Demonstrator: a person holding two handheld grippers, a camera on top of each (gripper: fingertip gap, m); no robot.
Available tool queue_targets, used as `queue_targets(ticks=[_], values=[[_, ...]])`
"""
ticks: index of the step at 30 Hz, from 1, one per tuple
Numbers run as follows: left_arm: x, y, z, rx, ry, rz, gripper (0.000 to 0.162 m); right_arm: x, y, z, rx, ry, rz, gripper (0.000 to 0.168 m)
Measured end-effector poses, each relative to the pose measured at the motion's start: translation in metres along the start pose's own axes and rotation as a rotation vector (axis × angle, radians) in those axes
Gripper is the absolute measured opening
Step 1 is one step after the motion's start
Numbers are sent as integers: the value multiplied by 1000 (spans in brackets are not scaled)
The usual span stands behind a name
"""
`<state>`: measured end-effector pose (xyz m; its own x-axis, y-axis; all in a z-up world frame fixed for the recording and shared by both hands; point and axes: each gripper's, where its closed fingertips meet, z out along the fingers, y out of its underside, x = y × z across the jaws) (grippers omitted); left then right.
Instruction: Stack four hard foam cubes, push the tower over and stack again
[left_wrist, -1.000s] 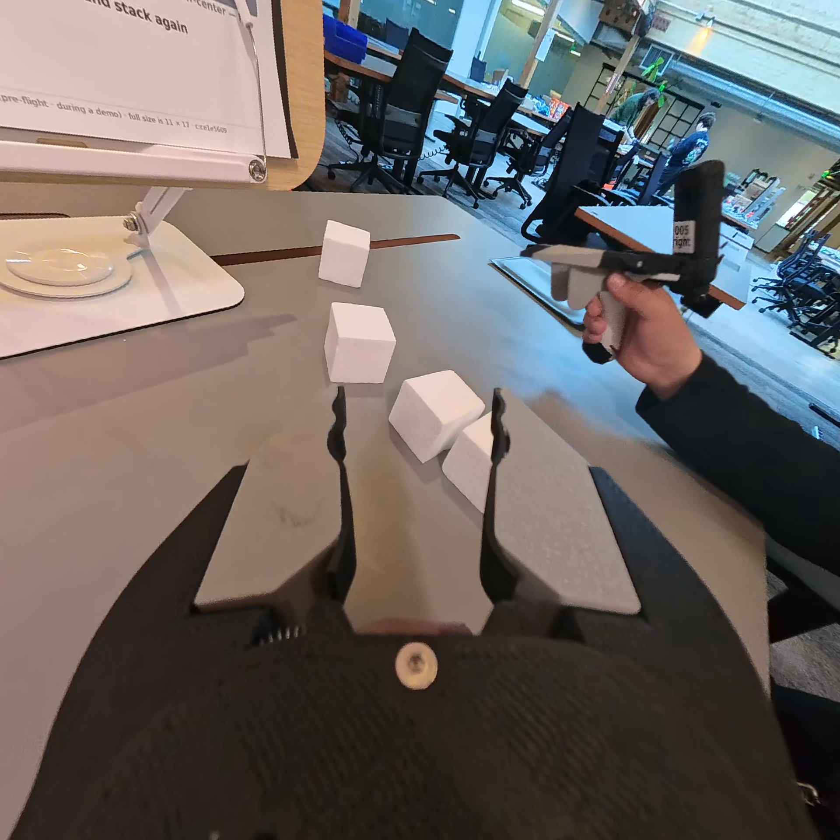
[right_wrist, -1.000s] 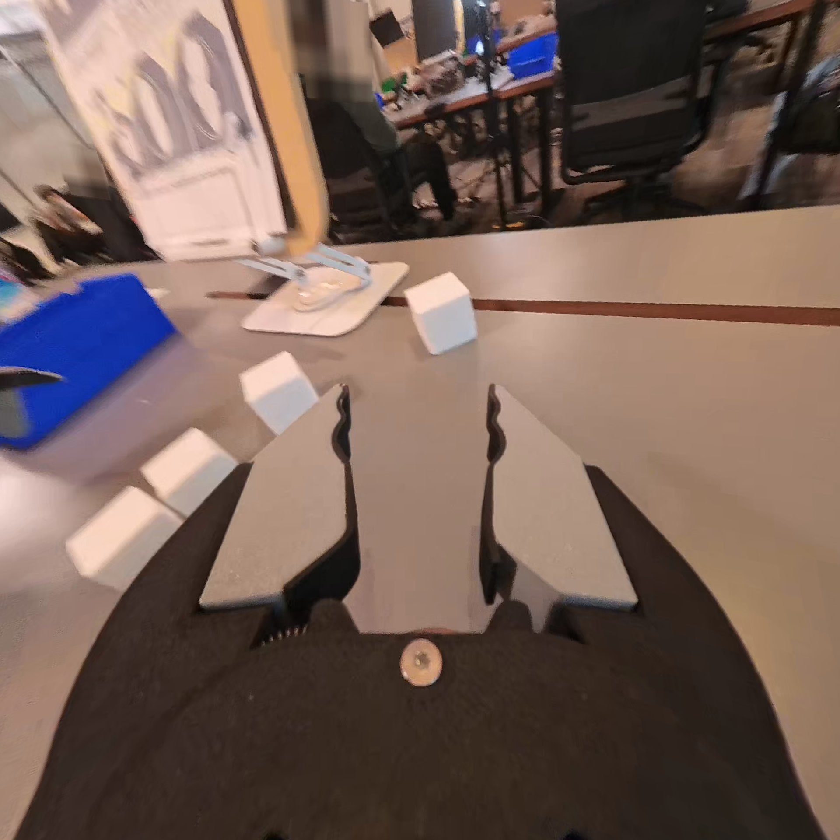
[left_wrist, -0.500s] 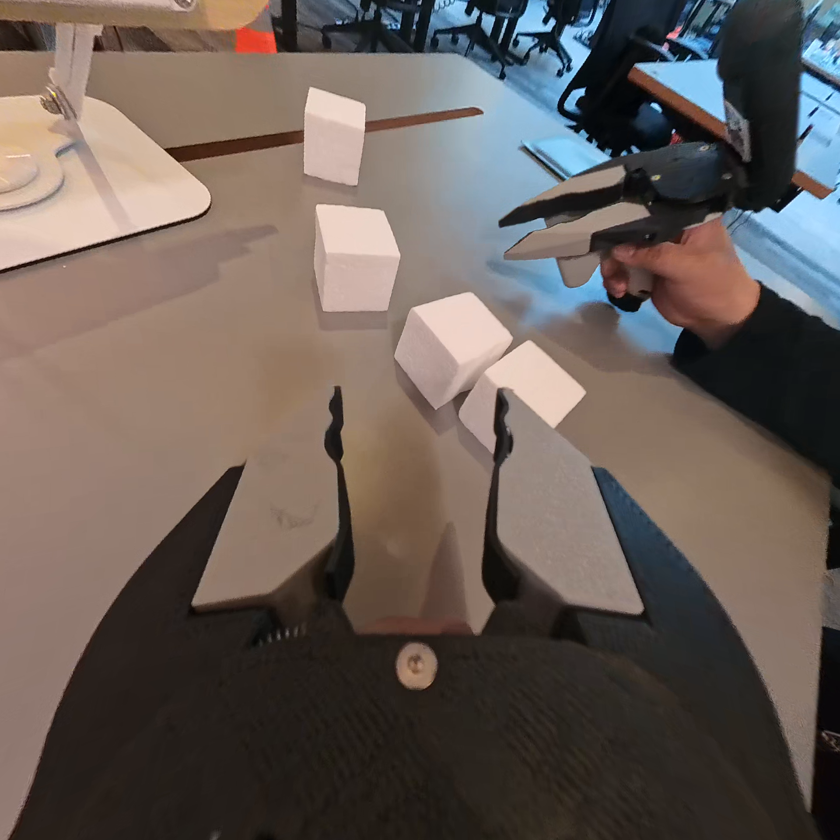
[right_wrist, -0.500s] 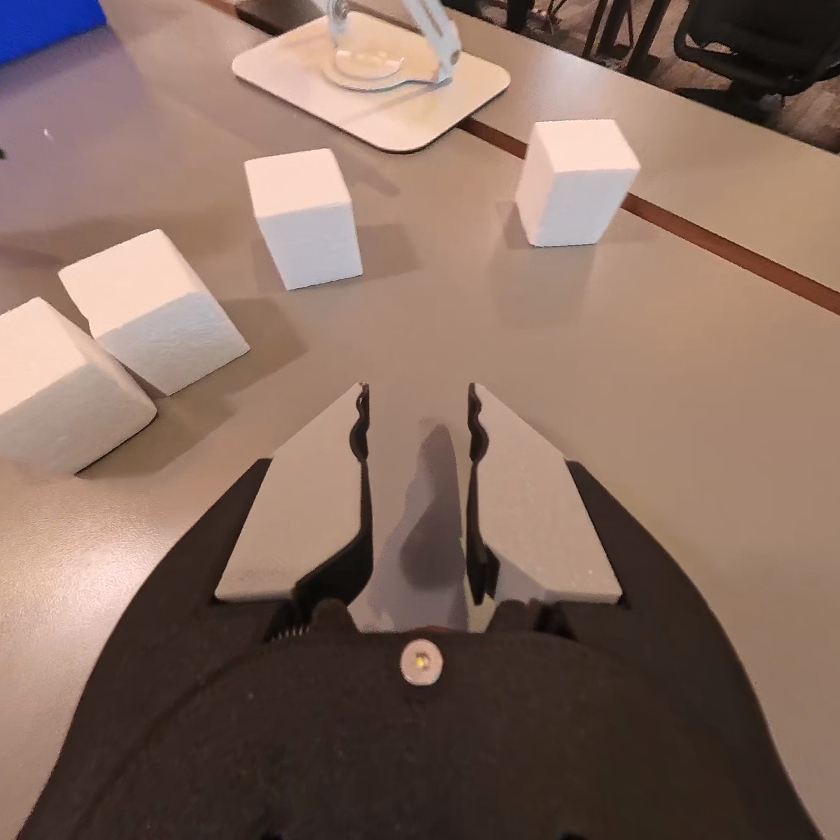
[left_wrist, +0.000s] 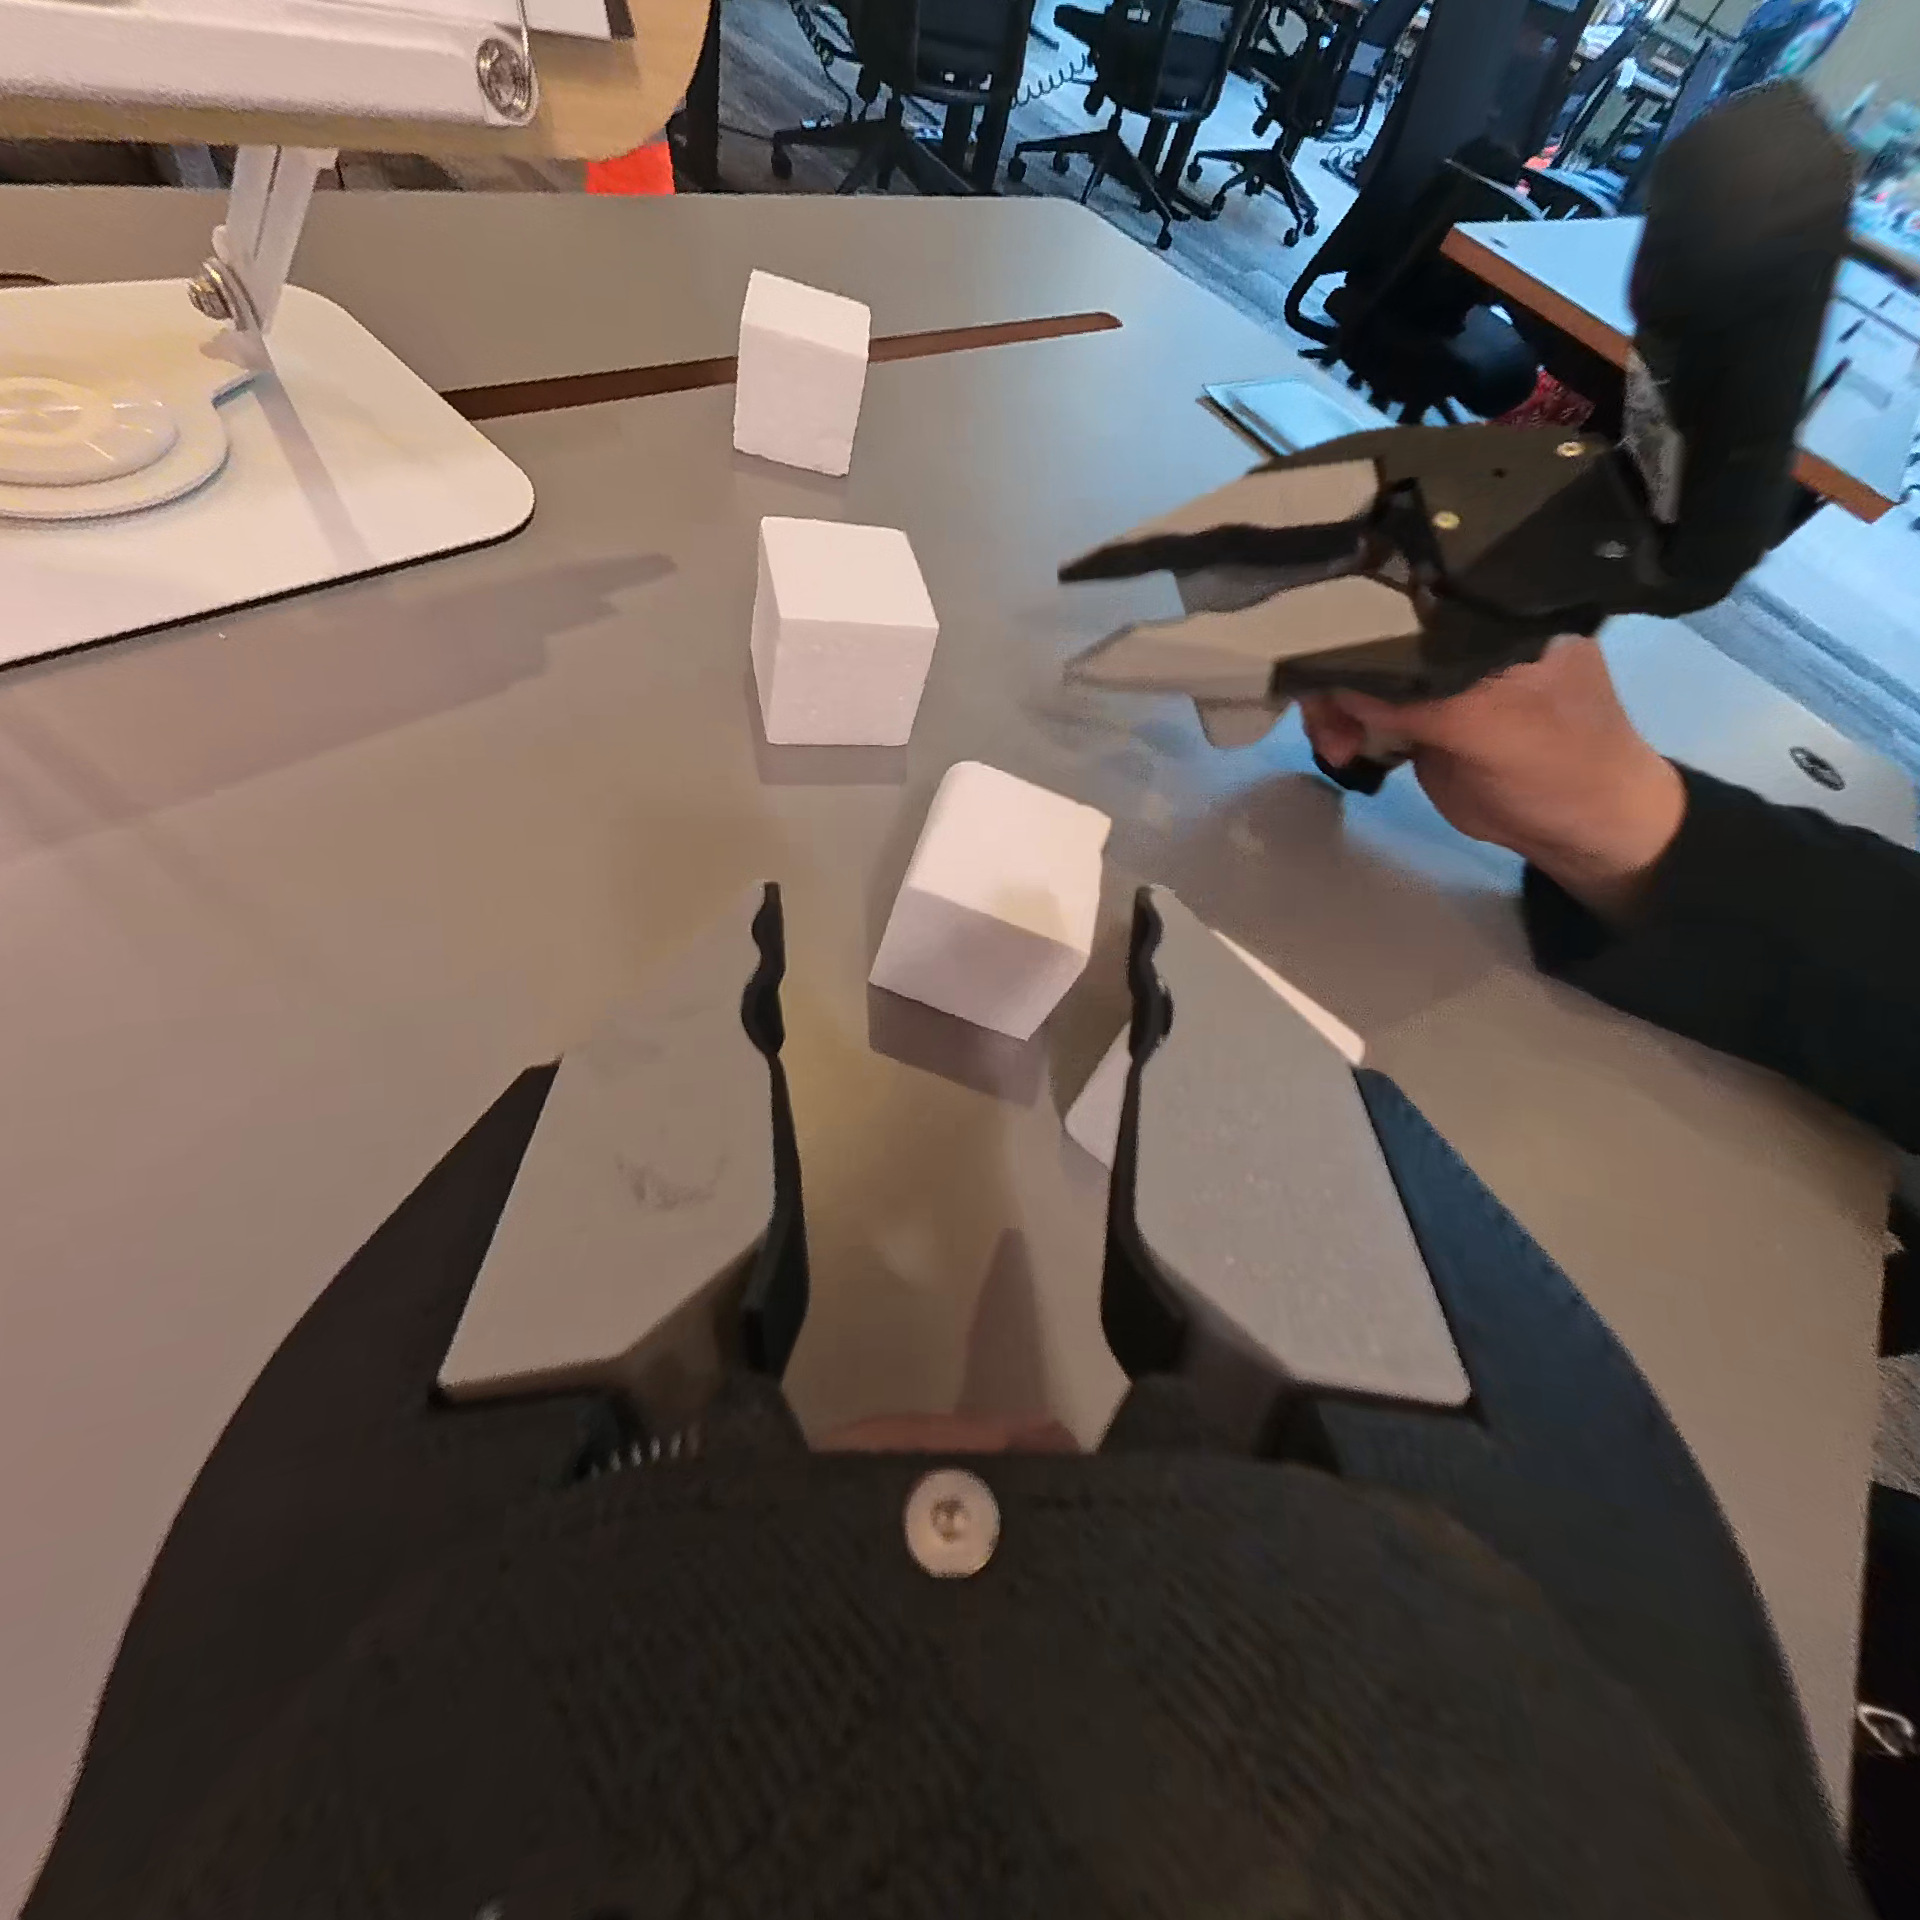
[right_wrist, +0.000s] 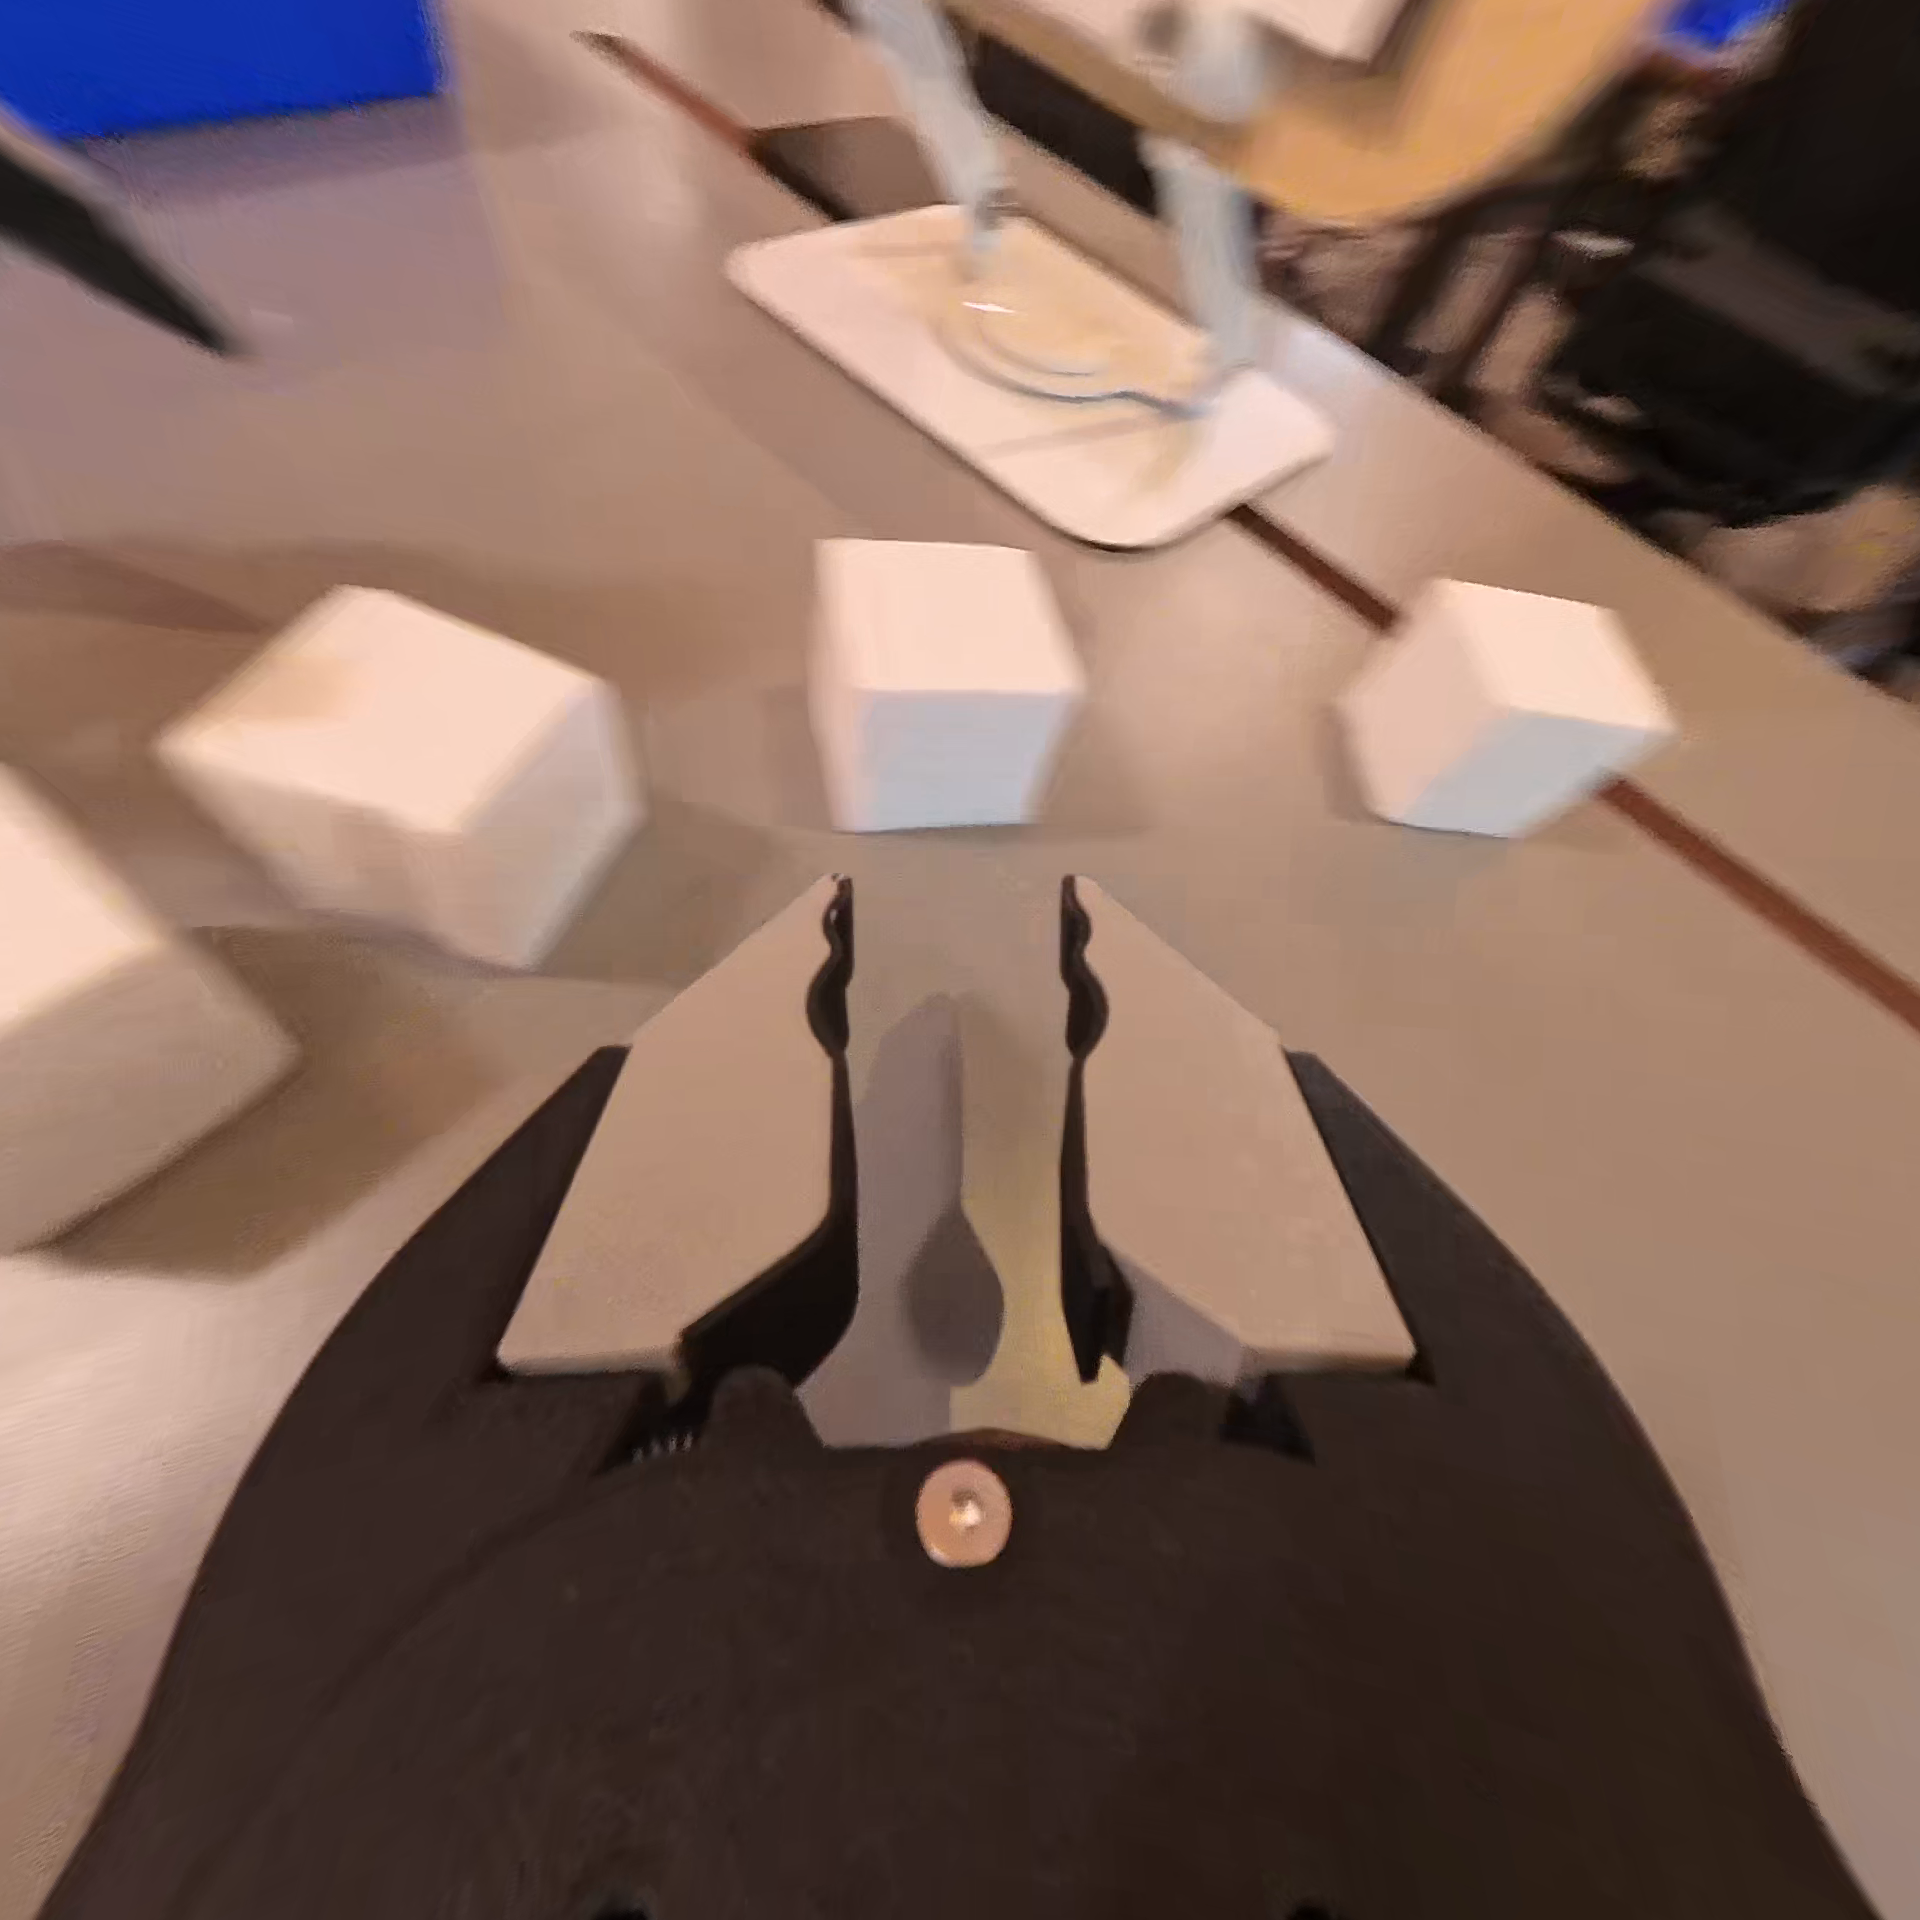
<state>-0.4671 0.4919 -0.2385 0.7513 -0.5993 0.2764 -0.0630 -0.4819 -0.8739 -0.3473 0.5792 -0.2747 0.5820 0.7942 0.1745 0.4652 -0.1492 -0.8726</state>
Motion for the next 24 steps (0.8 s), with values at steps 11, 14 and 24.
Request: queue_targets(ticks=[11,14,24], values=[[17,-3,2,4,34,41,65,127,2,49,-25,211,88,69],[23,-3,3,2,40,55,65,146,-1,72,-58,235,60,69],[35,7,13,-46,52,105,65,152,1,100,-120,124,101,56]])
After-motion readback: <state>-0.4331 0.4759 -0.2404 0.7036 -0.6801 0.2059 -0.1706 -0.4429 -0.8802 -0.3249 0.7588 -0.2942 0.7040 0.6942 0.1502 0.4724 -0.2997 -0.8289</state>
